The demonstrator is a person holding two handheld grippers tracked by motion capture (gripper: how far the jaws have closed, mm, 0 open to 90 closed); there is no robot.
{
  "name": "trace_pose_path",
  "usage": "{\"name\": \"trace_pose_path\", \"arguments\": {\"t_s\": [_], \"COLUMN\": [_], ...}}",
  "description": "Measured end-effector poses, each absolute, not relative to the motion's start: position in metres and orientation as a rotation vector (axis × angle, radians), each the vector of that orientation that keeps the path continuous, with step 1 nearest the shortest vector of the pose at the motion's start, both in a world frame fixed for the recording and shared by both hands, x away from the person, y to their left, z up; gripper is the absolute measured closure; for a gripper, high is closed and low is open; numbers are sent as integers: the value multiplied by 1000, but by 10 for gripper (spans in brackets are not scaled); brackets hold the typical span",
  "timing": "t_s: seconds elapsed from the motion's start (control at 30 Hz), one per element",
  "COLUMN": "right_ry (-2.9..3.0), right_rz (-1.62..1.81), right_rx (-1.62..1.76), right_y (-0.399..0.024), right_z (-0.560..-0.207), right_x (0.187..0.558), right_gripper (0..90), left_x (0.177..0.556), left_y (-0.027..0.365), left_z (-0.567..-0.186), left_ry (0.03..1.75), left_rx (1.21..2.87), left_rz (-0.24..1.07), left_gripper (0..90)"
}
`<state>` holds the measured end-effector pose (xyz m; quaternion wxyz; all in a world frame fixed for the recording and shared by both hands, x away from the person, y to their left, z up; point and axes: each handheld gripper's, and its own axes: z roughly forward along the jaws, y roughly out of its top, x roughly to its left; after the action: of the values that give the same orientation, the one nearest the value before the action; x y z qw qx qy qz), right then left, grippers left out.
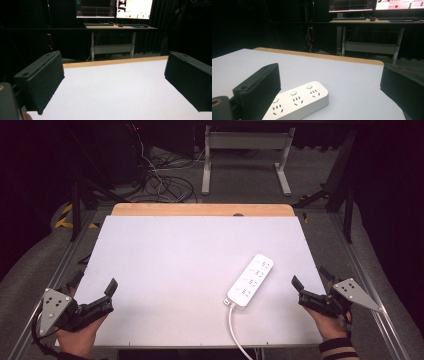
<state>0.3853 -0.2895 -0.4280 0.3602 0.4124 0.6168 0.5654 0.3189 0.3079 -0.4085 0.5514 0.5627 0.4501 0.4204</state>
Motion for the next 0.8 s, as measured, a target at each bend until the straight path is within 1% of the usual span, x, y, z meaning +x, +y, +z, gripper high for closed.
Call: {"name": "trace_pose_path", "arguments": {"t_s": [0.8], "right_ry": [1595], "right_rz": [1444], "right_rx": [1052], "right_y": [-289], "right_z": [-428], "right_x": [385], "right_gripper": [47], "left_x": [320], "left_y": [308], "left_z": [-409], "left_ry": [1066], "left_rx": [1334], "left_rz": [986], "left_gripper": [30]}}
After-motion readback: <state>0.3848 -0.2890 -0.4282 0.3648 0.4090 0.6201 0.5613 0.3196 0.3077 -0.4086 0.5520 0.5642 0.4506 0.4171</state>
